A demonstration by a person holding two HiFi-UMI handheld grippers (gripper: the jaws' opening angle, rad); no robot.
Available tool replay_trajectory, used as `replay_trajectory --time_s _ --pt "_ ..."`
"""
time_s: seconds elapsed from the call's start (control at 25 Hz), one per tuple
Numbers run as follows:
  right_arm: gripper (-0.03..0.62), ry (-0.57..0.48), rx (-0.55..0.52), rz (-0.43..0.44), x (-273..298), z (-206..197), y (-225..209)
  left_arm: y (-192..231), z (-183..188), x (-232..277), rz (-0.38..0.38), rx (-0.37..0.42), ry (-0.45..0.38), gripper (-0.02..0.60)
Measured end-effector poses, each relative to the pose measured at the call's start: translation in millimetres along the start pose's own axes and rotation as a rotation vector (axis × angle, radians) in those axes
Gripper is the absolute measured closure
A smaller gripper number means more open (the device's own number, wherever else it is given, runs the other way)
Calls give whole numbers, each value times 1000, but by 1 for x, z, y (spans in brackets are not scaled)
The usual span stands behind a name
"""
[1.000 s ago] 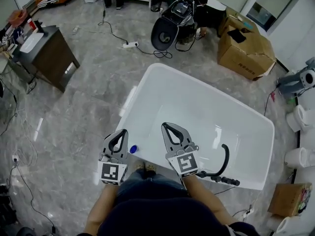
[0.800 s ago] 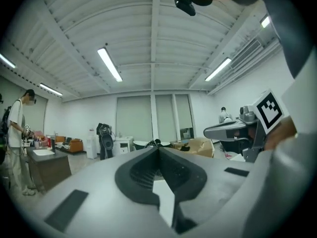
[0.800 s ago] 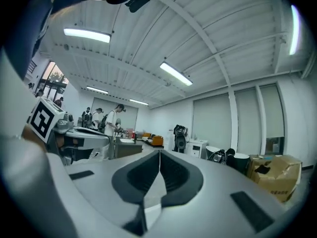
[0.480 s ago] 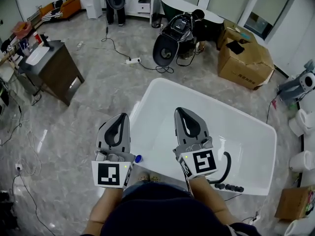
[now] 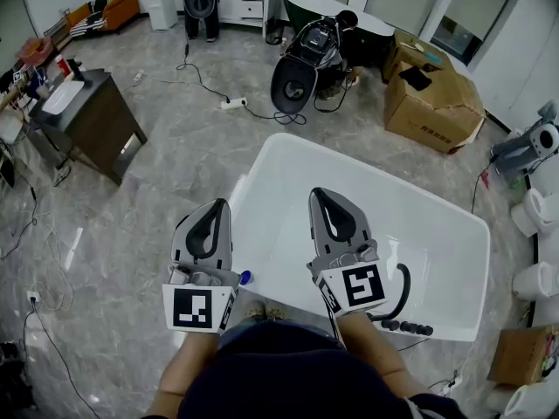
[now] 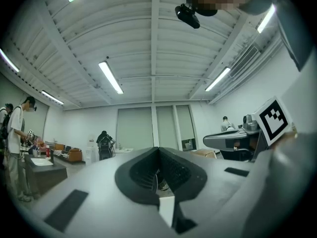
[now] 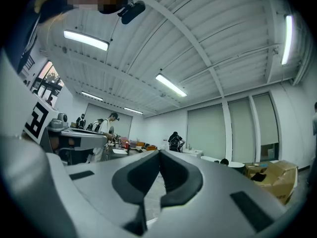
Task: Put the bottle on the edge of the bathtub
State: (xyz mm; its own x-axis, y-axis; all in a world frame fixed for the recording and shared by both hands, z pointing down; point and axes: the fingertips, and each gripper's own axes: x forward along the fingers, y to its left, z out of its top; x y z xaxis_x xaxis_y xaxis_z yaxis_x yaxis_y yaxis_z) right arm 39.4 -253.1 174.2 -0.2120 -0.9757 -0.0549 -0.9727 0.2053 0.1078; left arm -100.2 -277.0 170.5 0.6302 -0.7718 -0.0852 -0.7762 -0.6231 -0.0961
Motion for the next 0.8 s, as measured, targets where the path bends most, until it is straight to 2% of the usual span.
replay_trajectory --time_s 0.8 --pt "568 12 4 6 -4 -8 10 -3 -14 -11 -21 -14 15 558"
